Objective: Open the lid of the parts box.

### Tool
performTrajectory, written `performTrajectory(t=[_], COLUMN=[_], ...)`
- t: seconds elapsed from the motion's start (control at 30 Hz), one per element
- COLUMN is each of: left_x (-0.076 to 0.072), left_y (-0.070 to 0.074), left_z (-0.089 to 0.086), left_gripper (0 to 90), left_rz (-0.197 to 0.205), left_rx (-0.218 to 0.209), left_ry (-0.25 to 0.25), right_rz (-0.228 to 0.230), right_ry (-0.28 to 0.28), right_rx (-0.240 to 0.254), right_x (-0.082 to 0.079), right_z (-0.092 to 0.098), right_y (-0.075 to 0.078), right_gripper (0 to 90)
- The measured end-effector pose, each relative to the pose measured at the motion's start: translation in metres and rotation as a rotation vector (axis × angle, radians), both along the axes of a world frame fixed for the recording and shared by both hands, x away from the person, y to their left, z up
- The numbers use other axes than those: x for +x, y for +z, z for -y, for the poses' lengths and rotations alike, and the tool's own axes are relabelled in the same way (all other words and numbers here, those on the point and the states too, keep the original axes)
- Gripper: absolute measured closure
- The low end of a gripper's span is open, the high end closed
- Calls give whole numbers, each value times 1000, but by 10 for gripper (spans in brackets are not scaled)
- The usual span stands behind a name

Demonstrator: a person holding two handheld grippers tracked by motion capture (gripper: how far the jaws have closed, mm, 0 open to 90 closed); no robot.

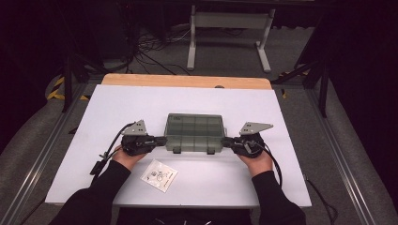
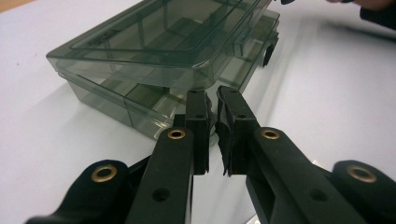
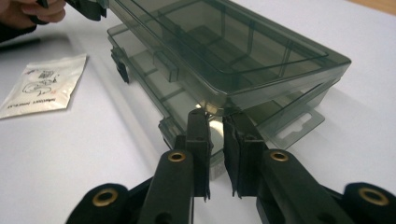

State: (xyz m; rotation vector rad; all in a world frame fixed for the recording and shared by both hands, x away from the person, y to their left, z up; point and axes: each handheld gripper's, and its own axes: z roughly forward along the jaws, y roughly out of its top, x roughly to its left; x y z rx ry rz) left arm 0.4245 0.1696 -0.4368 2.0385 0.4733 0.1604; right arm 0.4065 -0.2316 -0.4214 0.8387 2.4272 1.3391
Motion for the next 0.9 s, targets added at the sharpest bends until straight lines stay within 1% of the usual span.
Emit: performTrajectory(t=[0.1,0.17,0.2,0.33,0.37,0.53,0.6,0.63,0.67,0.73,0.77,0.83,0.87,0.9], left_x=[1,1,3,4,4,4,4,4,4,4,5,5,5,4], left_y=[1,1,1,1,1,1,1,1,1,1,2,2,2,2], left_z=[-1,-1,-1,1,1,1,1,1,1,1,0,0,0,0], left_gripper=[829,829,829,827,827,826,825,825,822,817,815,812,811,808], left_rz=[5,1,4,7,11,7,7,5,4,5,18,13,21,15], left_rx=[-23,-35,-48,-58,-54,-60,-62,-62,-63,-64,-57,-62,-55,-60], left_ry=[8,14,16,19,15,18,16,19,19,17,17,17,13,16], right_rz=[10,19,21,29,29,29,27,20,11,20,29,45,49,48], right_ry=[-7,-10,-11,-12,-12,-16,-13,-11,-18,-47,-62,-91,-97,-102], right_rx=[24,37,43,60,58,44,35,28,12,-23,-43,-72,-78,-87], right_x=[0,1,1,1,1,0,0,1,2,2,3,5,6,7], right_z=[0,0,0,0,0,0,-1,-1,-3,-6,-7,-10,-11,-12], right_y=[1,1,1,2,2,2,2,2,1,1,1,2,2,3], right_gripper=[818,820,820,820,820,807,761,708,626,487,437,388,382,372])
